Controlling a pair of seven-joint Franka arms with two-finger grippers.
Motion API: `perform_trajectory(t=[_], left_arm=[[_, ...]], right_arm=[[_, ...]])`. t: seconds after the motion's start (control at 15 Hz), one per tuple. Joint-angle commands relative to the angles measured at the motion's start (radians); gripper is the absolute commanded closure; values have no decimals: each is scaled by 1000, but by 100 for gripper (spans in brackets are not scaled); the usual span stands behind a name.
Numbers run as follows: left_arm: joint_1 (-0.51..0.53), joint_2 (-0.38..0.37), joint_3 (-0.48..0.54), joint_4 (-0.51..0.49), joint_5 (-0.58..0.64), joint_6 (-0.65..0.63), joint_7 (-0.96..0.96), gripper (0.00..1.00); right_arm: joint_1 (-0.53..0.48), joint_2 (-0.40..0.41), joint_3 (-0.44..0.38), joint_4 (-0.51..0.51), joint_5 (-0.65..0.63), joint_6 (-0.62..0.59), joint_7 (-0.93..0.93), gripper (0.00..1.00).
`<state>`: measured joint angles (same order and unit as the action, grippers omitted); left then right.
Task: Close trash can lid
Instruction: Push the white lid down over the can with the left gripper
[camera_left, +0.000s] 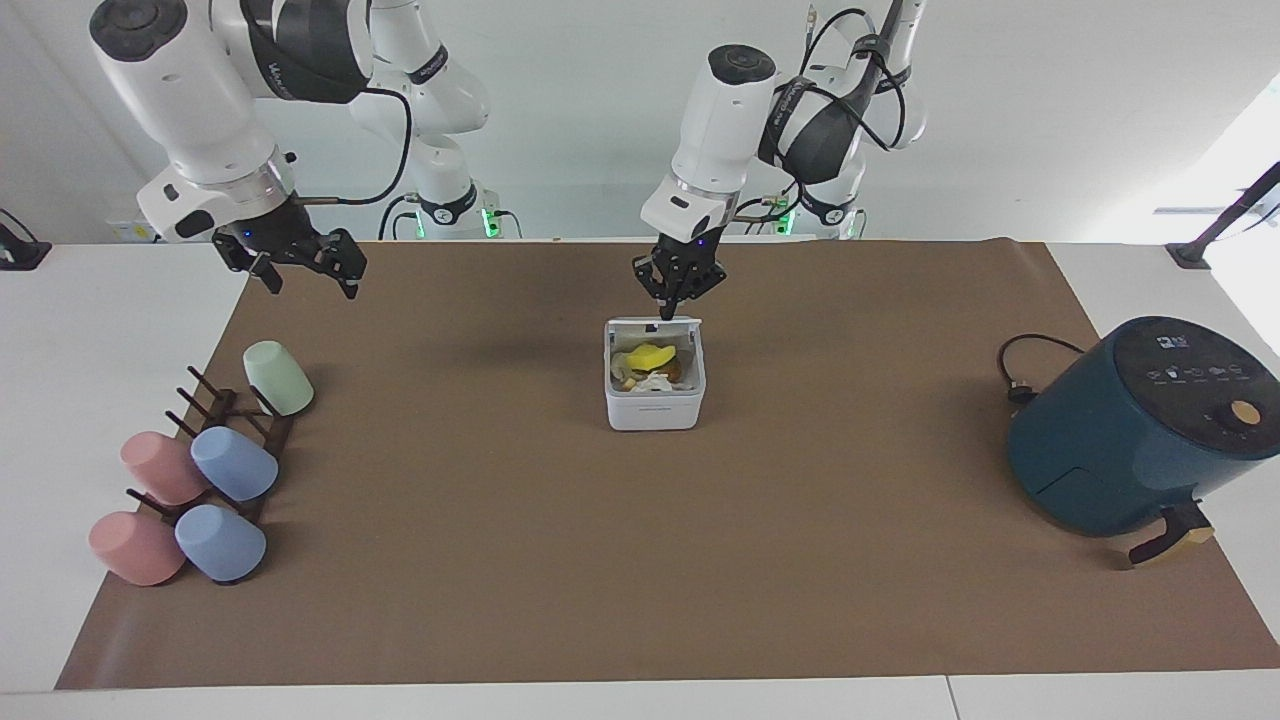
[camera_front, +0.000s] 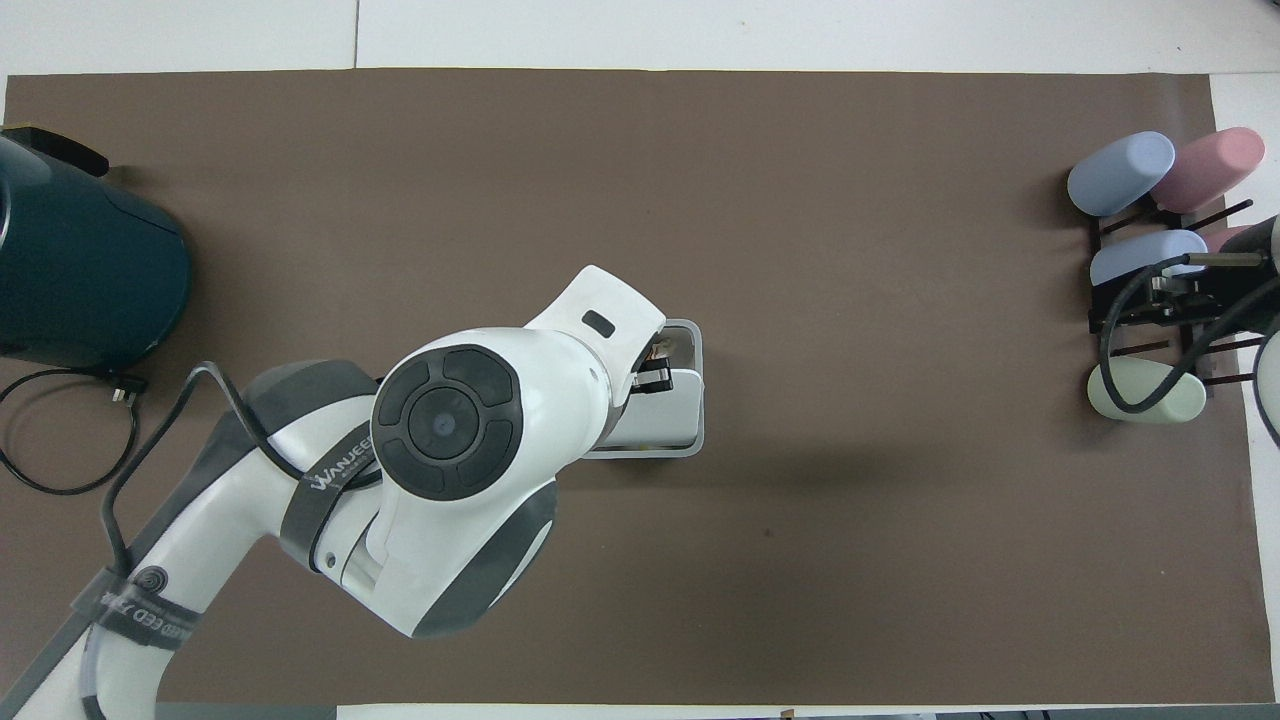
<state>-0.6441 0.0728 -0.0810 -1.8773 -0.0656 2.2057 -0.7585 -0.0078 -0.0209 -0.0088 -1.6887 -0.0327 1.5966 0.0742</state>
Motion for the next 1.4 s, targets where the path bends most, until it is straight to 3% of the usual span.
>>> perform_trajectory(t=[0.0, 0.33, 1.33], left_arm=[[33, 85, -2, 27, -5, 86, 13, 100], [53, 162, -2, 20, -3, 157, 65, 100], [11, 209, -2, -16, 43, 209, 61, 100]], right_arm=[[-11, -24, 9, -29, 2, 22, -8, 0], [-11, -24, 9, -29, 2, 22, -8, 0], [-11, -24, 9, -29, 2, 22, -8, 0]])
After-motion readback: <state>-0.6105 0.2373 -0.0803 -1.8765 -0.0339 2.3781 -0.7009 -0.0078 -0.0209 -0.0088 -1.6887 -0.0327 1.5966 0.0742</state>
